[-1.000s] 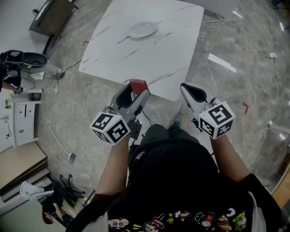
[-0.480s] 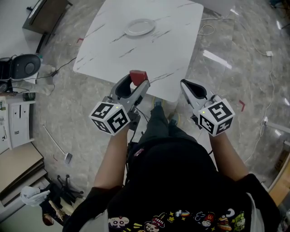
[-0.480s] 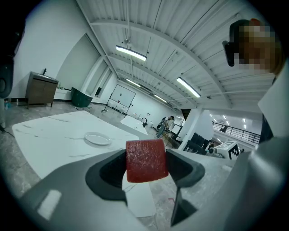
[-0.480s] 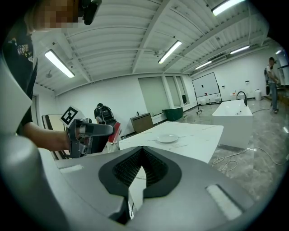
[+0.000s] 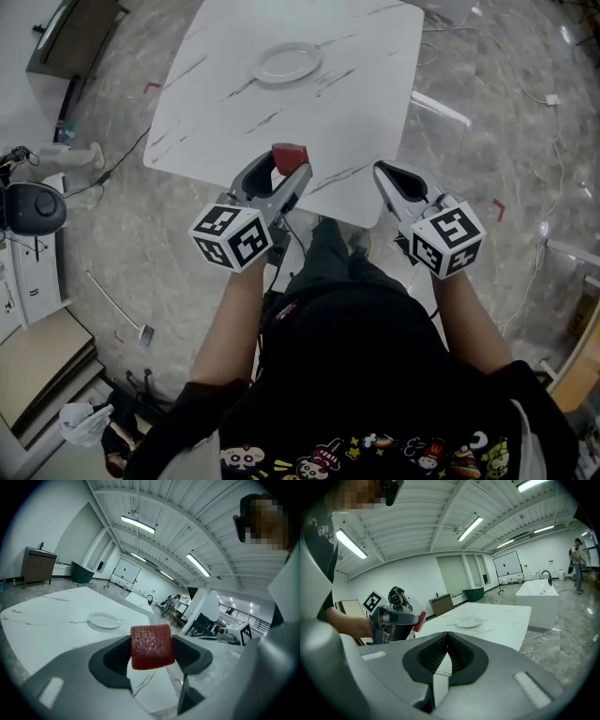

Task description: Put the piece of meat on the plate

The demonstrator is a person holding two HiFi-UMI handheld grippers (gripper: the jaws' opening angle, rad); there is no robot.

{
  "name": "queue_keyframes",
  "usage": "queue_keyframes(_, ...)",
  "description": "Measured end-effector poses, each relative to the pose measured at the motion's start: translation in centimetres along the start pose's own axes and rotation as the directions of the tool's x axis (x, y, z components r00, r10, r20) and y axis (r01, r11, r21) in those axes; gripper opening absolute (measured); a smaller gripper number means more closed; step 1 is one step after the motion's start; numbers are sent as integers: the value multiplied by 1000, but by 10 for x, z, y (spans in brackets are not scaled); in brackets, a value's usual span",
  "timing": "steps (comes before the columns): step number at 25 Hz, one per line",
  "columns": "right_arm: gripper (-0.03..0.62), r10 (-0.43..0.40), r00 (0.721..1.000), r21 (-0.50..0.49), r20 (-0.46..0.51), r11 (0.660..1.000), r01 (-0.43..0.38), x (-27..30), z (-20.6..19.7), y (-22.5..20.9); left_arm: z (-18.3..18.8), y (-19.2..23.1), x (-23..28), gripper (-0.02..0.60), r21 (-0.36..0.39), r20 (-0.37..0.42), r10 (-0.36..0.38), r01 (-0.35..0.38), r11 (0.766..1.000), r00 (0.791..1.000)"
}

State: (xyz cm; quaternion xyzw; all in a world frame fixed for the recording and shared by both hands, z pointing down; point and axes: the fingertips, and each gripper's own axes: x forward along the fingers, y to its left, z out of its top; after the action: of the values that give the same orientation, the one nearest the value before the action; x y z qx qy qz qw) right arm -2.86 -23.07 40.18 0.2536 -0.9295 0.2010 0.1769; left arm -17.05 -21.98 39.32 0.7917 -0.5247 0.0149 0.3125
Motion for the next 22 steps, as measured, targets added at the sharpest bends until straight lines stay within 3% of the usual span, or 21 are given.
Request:
queue_keyframes(13, 23, -65, 997, 45, -30, 997, 67, 58, 11, -31, 19, 82, 55, 390, 2, -112, 39, -39, 999, 993)
queue_keyframes(22, 23, -91, 995, 73, -41, 993, 94, 82, 11, -45, 32, 122, 88, 390, 31, -139, 50, -46, 998, 989)
